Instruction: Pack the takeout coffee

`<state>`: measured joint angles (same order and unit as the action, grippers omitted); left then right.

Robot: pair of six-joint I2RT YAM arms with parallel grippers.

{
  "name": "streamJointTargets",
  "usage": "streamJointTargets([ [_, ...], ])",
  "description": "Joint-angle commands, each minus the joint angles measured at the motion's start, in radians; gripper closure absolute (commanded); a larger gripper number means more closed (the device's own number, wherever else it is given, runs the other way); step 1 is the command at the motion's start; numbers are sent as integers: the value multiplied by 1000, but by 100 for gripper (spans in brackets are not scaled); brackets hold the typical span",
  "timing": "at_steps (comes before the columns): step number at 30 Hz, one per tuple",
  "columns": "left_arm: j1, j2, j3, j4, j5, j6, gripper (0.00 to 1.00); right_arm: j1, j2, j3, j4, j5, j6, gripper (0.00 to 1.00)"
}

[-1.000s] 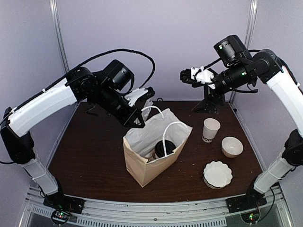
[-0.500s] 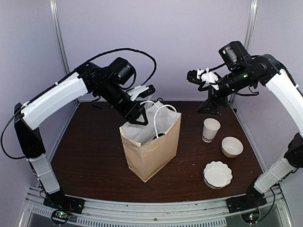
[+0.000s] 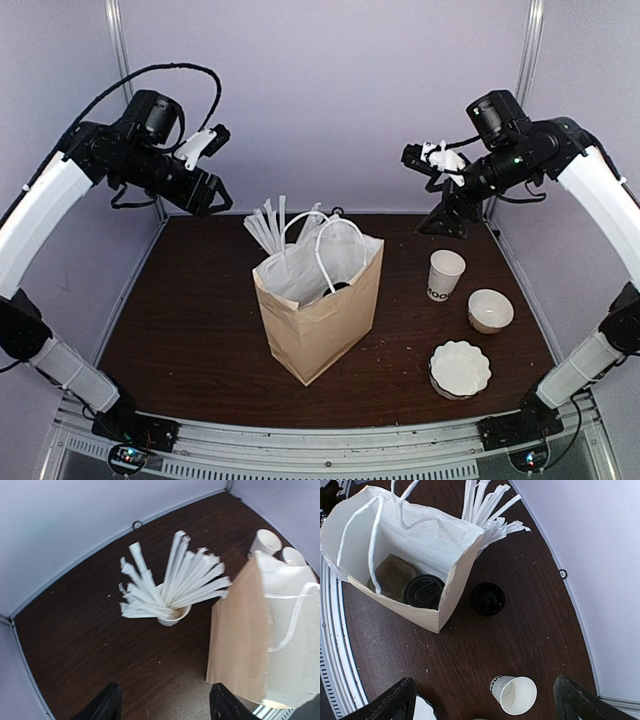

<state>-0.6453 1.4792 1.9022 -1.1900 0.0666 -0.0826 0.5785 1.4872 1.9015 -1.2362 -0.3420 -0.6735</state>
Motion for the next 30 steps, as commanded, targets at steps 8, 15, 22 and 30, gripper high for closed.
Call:
streamJointTargets([
  [8,277,137,-300,480,354,-137,49,-72,-7,-51,77,-26,75,1],
  [15,296,225,-297,549,415,-181,63,-72,-4,-82,89,-27,74,2],
  [22,297,254,-298,549,407,-197,68,-72,-1,-84,89,-33,73,2],
  [30,296,191,-309,527,320,-220,61,-72,-4,-89,84,-39,72,2],
])
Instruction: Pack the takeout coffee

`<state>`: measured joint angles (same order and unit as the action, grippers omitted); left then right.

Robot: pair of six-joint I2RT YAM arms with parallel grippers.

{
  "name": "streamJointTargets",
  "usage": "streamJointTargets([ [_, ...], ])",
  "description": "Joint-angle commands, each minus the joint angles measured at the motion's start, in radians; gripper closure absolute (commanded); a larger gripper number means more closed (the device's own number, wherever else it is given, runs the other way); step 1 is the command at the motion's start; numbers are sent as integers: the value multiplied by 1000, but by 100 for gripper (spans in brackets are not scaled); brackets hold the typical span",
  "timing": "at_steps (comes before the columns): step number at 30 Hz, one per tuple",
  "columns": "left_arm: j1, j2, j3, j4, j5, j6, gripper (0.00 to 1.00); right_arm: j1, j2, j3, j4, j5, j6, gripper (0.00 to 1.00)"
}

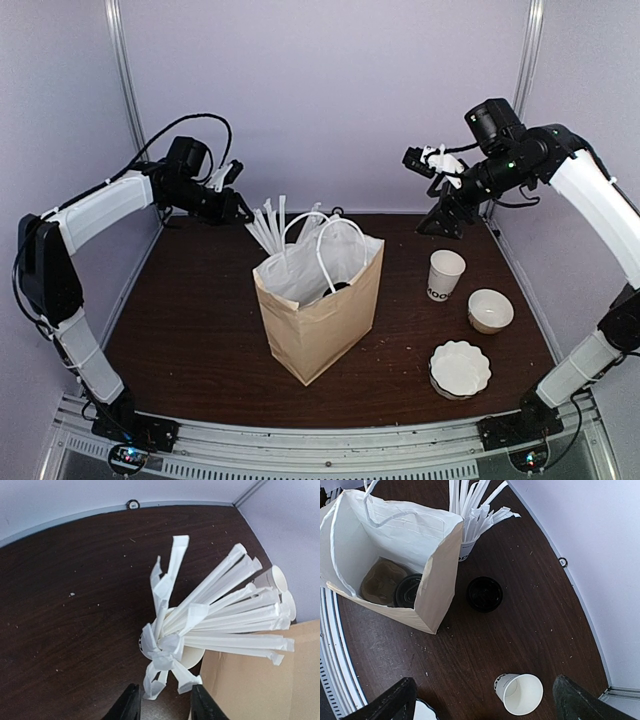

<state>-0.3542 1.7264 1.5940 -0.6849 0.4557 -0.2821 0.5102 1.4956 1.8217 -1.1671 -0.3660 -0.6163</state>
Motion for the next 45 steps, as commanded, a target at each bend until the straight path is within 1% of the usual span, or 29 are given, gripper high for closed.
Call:
streamJointTargets([
  [1,4,-82,-7,24,-81,-19,59,-4,-12,-11,15,-16,15,2],
  [4,4,-124,-18,49,-36,-27,59,-4,-10,-14,17,-19,13,2],
  [8,3,-84,15,34,37,-33,61,-4,1,-10,15,-26,12,2],
  [14,-7,-15,52,12,61,-25,62,-4,6,-7,10,-32,11,2],
  [17,-21,9,78,-7,41,-9,61,-4,-1,-12,12,-29,9,2],
  [21,-22,33,93,-15,34,-6,64,-4,-2,-12,11,-27,9,2],
  [23,-22,41,98,-22,31,-2,67,-3,-3,-14,11,-24,8,2],
  [27,-24,47,102,-22,41,-2,75,-4,-6,-18,13,-21,6,2],
  [31,-30,59,128,-49,65,-3,89,-4,-6,-25,17,-16,4,2],
  [35,-35,56,150,-84,64,1,99,-4,-6,-24,18,-17,4,2],
  [39,-43,26,190,-127,58,11,100,-4,-8,-24,19,-14,3,2],
  [45,-60,-83,336,-252,4,47,100,-4,-10,-23,20,-9,1,2],
])
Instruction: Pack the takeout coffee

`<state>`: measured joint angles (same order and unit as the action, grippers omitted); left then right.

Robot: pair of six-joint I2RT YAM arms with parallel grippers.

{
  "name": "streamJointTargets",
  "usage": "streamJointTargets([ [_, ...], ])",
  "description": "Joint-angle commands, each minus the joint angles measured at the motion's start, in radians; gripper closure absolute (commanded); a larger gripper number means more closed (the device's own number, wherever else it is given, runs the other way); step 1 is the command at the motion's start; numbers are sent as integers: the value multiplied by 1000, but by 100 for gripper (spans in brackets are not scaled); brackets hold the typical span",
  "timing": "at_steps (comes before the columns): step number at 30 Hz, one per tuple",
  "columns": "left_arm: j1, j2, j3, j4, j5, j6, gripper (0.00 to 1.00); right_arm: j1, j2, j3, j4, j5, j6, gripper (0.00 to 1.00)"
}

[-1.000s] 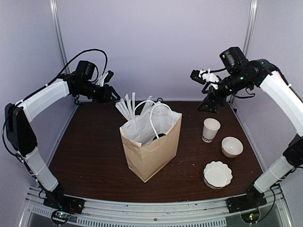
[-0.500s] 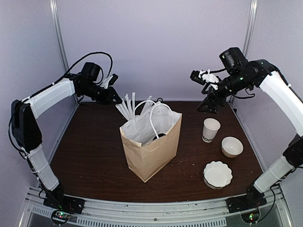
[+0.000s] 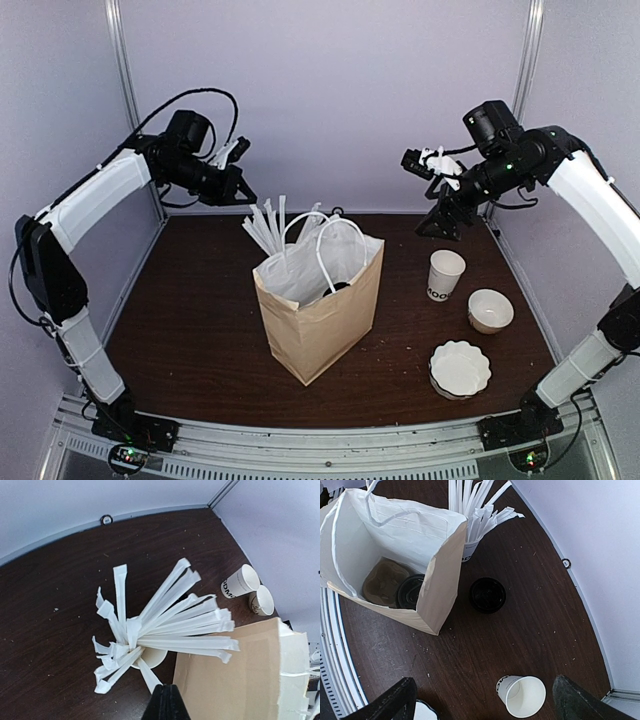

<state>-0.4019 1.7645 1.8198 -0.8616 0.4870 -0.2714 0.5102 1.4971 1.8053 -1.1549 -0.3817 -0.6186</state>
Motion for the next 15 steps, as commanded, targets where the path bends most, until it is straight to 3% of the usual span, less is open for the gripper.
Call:
streamJointTargets([
  [1,-12,-141,132,-92,-33,37,100,-4,-11,-5,7,8,2,2],
  [8,-25,-325,227,-147,-27,27,100,-4,-12,-2,6,39,-7,2],
  [15,-33,-464,221,-177,118,-18,100,-6,3,23,-4,72,-15,2],
])
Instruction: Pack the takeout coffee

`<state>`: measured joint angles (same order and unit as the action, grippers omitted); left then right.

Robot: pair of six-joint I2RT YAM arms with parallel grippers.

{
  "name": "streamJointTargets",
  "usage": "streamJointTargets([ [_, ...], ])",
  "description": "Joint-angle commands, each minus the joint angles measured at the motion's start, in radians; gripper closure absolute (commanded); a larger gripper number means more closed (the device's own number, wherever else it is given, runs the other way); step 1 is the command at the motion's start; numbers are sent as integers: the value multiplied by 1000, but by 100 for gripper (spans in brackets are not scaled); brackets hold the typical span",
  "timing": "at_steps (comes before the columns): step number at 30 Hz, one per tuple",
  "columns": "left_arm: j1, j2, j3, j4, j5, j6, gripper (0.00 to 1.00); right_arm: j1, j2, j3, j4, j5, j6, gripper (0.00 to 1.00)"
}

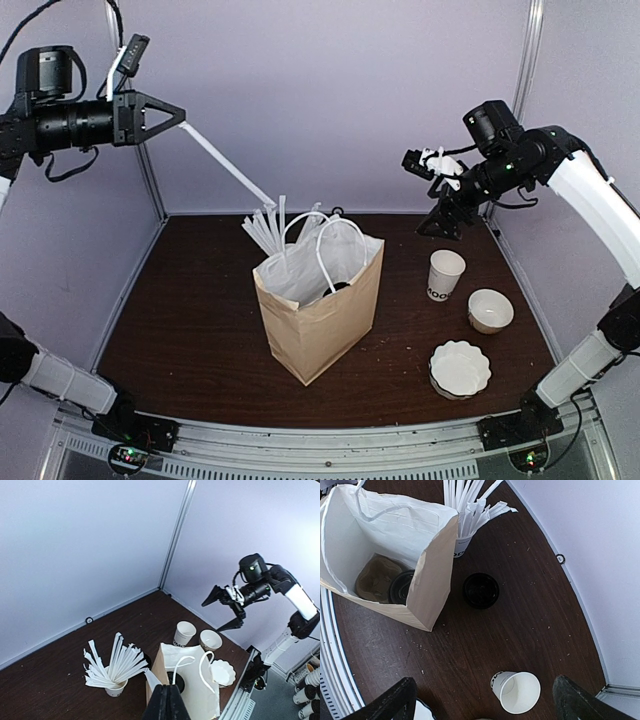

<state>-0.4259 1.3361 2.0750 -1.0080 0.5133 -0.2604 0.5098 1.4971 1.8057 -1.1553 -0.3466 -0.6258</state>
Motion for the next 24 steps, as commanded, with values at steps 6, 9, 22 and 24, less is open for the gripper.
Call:
streamJointTargets([
  [6,-22,-131,-127,-15,181,-95,100,-8,26,41,-11,78,-8,2],
  [9,-58,-142,-175,-16,193,-107,100,-11,28,52,-14,87,-7,2],
  [22,-241,11,-240,29,-57,-7,30,-41,4,59,33,159,56,0],
  [24,-241,6,-211,1,-183,69,16,-84,-5,93,60,162,135,1],
])
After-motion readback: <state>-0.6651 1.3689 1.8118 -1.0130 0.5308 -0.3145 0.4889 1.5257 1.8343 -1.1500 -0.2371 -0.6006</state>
